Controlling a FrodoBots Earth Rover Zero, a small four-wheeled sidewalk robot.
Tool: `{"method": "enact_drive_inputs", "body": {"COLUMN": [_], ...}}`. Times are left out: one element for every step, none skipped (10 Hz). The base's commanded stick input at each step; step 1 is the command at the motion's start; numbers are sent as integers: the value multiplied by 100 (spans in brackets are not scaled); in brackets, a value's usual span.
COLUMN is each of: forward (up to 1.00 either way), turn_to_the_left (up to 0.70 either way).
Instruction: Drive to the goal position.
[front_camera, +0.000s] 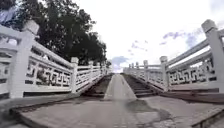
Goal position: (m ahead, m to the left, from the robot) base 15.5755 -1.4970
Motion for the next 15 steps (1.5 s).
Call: {"method": "enact_drive_inputs", "body": {"forward": [70,70,70,70,70,70,70,70,70,70,70,70,70,70,70], "turn_to_the_left": [0,0,0,0,0,0,0,0,0,0,0,0,0,0,0]}}
